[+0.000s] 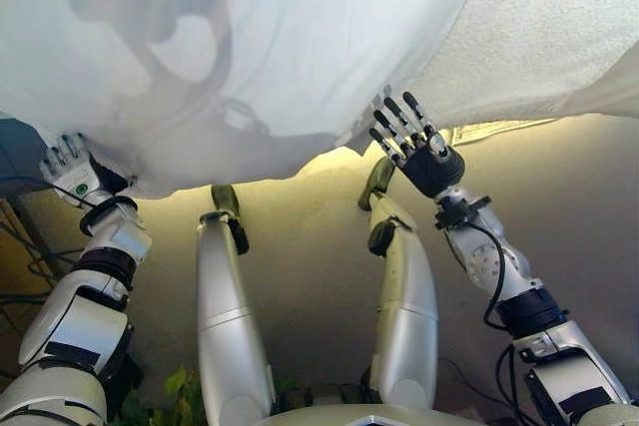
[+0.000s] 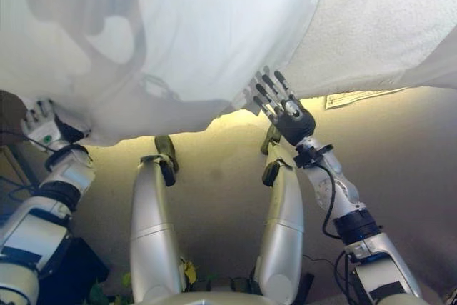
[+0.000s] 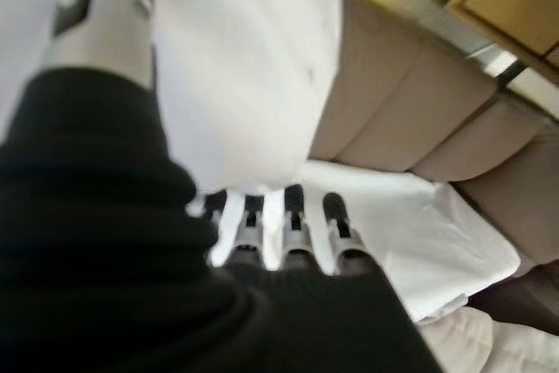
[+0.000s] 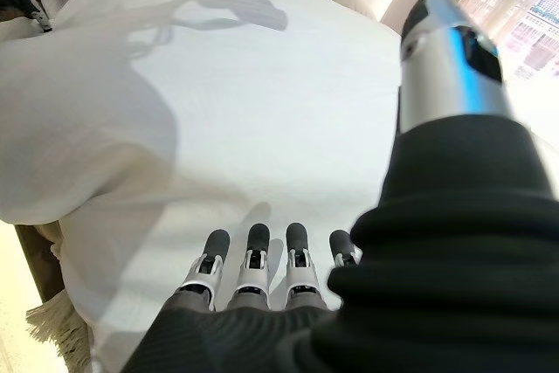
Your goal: Make the bed neatly
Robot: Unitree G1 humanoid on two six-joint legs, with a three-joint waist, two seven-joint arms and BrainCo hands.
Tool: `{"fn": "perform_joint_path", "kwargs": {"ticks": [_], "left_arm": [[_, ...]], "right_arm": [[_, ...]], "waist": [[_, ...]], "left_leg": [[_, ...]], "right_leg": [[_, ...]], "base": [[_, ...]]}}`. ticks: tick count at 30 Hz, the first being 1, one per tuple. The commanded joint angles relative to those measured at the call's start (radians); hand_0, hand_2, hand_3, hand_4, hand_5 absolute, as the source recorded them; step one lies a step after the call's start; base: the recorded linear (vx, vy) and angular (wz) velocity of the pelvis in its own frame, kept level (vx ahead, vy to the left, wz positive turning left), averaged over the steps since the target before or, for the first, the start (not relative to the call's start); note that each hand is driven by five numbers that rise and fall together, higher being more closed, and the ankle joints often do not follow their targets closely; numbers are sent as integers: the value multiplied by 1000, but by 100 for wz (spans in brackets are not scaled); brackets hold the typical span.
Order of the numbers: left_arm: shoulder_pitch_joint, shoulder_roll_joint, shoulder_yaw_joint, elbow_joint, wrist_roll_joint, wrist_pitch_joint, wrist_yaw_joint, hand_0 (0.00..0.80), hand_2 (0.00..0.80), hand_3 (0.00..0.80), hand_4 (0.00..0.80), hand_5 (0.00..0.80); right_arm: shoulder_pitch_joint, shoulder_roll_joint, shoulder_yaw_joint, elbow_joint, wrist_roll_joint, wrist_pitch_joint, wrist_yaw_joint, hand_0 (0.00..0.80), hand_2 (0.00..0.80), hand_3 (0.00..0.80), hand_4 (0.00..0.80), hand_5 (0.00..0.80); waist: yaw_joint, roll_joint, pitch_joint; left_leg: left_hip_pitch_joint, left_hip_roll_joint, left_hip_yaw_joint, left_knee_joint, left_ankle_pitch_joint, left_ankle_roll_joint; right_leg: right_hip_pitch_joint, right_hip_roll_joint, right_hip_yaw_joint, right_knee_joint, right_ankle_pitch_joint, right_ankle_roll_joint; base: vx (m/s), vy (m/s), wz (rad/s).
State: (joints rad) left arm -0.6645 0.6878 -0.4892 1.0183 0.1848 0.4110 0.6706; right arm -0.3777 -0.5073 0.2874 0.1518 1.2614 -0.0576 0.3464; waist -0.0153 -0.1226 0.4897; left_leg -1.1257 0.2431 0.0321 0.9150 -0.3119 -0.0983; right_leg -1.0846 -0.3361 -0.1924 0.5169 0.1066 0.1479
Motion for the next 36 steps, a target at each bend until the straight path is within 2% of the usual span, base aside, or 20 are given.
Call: {"fn": "perform_joint_path", "kwargs": {"ticks": [1, 13, 18, 23, 26, 32, 36], "left_arm": [[223, -116, 3, 115, -64, 49, -183, 0, 0, 0, 0, 0], [272, -135, 23, 168, -75, 85, -260, 0, 0, 0, 0, 0], [312, -149, 28, 169, -115, 78, -229, 0, 0, 0, 0, 0], [344, -161, 54, 179, -153, 34, -143, 0, 0, 0, 0, 0], [353, -161, 68, 177, -163, 24, -141, 0, 0, 0, 0, 0], [428, -179, 110, 187, -139, -84, -126, 0, 0, 0, 0, 0], [466, -195, 170, 175, -222, -265, -162, 0, 0, 0, 0, 0]], "right_arm": [[49, -8, -59, -113, -22, -21, 14, 0, 0, 0, 0, 0], [65, -8, -62, -116, -25, -31, 31, 0, 0, 0, 0, 0], [78, -9, -61, -134, -26, -38, 22, 0, 0, 0, 0, 0], [96, 11, -52, -149, -29, -36, 10, 0, 0, 0, 0, 0], [106, 24, -51, -159, -36, -31, -2, 0, 0, 0, 0, 0], [147, 57, -54, -181, -75, 2, -72, 0, 0, 0, 0, 0], [180, 73, -60, -155, -109, 21, -102, 0, 0, 0, 0, 0]], "waist": [[20, -22, 30], [23, -11, 30], [27, -4, 30], [35, 0, 30], [41, 6, 30], [65, 31, 30], [80, 48, 30]], "left_leg": [[-31, 6, -46, -104, 166, 23], [-14, 10, -38, -135, 173, 19], [30, 11, -27, -175, 183, 15], [106, 16, -15, -220, 191, 9], [157, 16, -6, -249, 195, 6], [354, 4, 31, -348, 213, 0], [492, -7, 55, -409, 224, -6]], "right_leg": [[-51, -45, -12, 7, 160, 71], [-51, -66, -20, 2, 153, 68], [-14, -75, -27, -26, 153, 71], [57, -89, -34, -55, 146, 73], [98, -102, -39, -69, 146, 75], [269, -135, -62, -123, 131, 79], [389, -147, -73, -153, 107, 82]], "base": [[0, 0, 0], [-3, 1, 1], [6, -4, 10], [28, -35, 12], [41, -44, 18], [71, -55, 15], [64, -28, 19]]}}
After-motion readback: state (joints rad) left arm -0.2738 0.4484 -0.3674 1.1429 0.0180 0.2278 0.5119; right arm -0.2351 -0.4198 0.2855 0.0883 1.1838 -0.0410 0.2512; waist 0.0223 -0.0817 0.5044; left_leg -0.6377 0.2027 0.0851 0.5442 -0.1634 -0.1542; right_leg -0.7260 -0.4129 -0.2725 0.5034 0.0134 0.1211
